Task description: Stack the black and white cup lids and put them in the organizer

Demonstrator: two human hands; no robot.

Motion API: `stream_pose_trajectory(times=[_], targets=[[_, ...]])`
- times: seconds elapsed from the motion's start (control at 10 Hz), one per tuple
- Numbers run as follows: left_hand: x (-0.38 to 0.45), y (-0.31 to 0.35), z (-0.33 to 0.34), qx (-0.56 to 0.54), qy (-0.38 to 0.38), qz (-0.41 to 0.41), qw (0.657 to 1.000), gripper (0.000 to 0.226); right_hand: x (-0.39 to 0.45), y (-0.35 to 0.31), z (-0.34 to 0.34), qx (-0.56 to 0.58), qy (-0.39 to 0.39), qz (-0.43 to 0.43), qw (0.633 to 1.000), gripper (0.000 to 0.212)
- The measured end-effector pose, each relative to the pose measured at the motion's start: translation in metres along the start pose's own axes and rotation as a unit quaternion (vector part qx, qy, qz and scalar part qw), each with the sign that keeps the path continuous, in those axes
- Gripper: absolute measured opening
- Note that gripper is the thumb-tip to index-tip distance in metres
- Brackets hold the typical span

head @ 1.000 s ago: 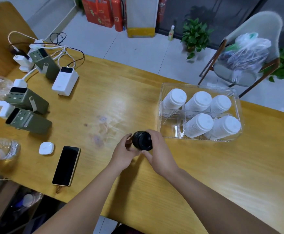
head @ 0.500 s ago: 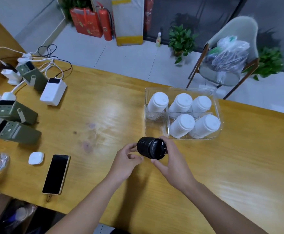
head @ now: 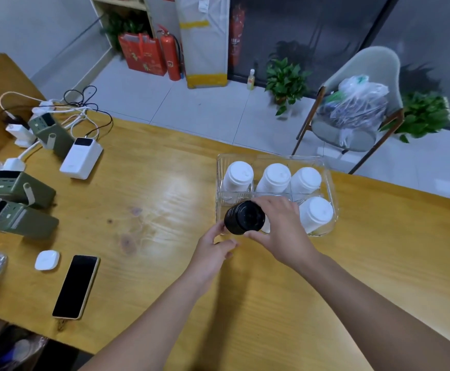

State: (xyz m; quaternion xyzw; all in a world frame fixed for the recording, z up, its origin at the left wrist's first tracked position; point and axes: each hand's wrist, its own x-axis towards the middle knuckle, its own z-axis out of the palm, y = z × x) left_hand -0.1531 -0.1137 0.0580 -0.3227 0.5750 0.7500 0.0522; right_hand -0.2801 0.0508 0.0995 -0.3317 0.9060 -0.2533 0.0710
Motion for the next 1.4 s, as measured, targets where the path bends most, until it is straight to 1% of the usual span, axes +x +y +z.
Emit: stream_pose_trajectory(times=[0.3, 0.4, 0.5, 0.6, 0.7, 0.8, 0.9, 1.0, 1.1, 1.2, 1.3, 1.4], targets=[[0.01, -0.017, 0.026, -0.006, 0.028, -0.027, 0.999, 0.082, 0.026, 0.008, 0.016, -0.005, -0.027, 0.015, 1.0, 0.074], [0.017, -0.022, 0.036, 0.002, 0.034, -0.011, 0.999, 0.078, 0.03, 0.006, 0.01, 0.009, -0.02, -0.005, 1.0, 0.068], [0.024, -0.019, 0.041, 0.014, 0.055, 0.011, 0.998, 0.069, 0.039, 0.004, 0.012, 0.006, -0.018, -0.021, 1.0, 0.062], [0.032, -0.016, 0.044, 0.012, 0.07, 0.014, 0.997, 0.058, 0.046, 0.011, 0.025, -0.01, -0.03, -0.025, 0.999, 0.06], [0.038, -0.011, 0.047, -0.002, 0.08, 0.005, 0.997, 0.051, 0.053, 0.018, 0.034, -0.05, -0.034, -0.02, 0.998, 0.067], [0.041, -0.007, 0.047, -0.023, 0.091, -0.022, 0.995, 0.051, 0.053, 0.017, 0.043, -0.1, -0.06, -0.033, 0.993, 0.065], [0.041, -0.007, 0.047, 0.001, 0.098, -0.028, 0.995, 0.047, 0.052, 0.018, 0.053, -0.114, -0.068, -0.025, 0.991, 0.061], [0.041, -0.01, 0.045, 0.015, 0.102, -0.029, 0.994, 0.048, 0.052, 0.017, 0.057, -0.119, -0.054, -0.026, 0.991, 0.059], [0.038, -0.011, 0.043, 0.021, 0.098, -0.026, 0.995, 0.049, 0.049, 0.018, 0.058, -0.109, -0.042, -0.03, 0.993, 0.06], [0.028, -0.006, 0.04, 0.04, 0.086, 0.006, 0.995, 0.054, 0.046, 0.015, 0.054, -0.08, -0.047, -0.016, 0.996, 0.064], [0.013, -0.007, 0.03, 0.095, 0.095, 0.075, 0.988, 0.047, 0.032, 0.011, 0.046, -0.001, -0.024, -0.013, 1.0, 0.062], [0.0, 0.002, 0.019, 0.094, 0.143, 0.09, 0.981, 0.024, 0.001, 0.006, 0.032, 0.117, 0.017, 0.044, 0.992, 0.054]])
